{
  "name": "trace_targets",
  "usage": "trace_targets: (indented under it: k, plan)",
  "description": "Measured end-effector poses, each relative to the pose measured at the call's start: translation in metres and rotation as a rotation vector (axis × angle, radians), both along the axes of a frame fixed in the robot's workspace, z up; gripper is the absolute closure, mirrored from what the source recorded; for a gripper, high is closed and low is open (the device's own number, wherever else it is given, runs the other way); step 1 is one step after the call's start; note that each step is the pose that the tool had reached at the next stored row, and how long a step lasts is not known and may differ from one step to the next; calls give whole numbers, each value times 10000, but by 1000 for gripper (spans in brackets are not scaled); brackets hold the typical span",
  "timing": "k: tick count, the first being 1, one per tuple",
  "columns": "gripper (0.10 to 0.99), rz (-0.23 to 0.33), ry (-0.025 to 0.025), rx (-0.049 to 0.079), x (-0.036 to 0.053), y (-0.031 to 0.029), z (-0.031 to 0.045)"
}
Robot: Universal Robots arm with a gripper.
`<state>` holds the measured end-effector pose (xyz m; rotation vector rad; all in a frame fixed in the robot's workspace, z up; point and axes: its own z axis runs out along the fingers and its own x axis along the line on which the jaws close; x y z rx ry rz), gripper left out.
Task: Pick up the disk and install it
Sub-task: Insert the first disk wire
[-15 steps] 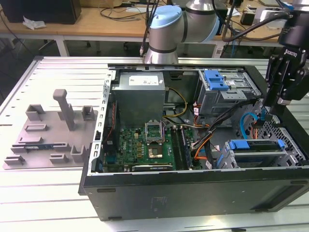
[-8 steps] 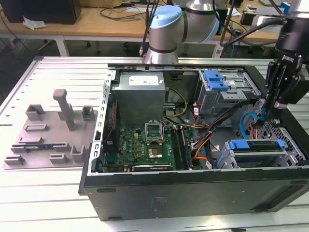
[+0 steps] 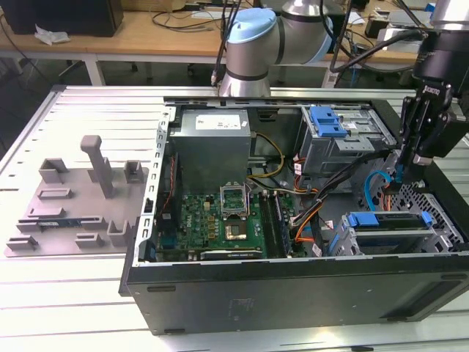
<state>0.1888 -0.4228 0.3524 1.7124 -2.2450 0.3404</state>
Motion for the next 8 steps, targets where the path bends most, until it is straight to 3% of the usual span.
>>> trace_targets:
  k: [8]
  plan:
    - [729,267,0,-32,4,21,-37]
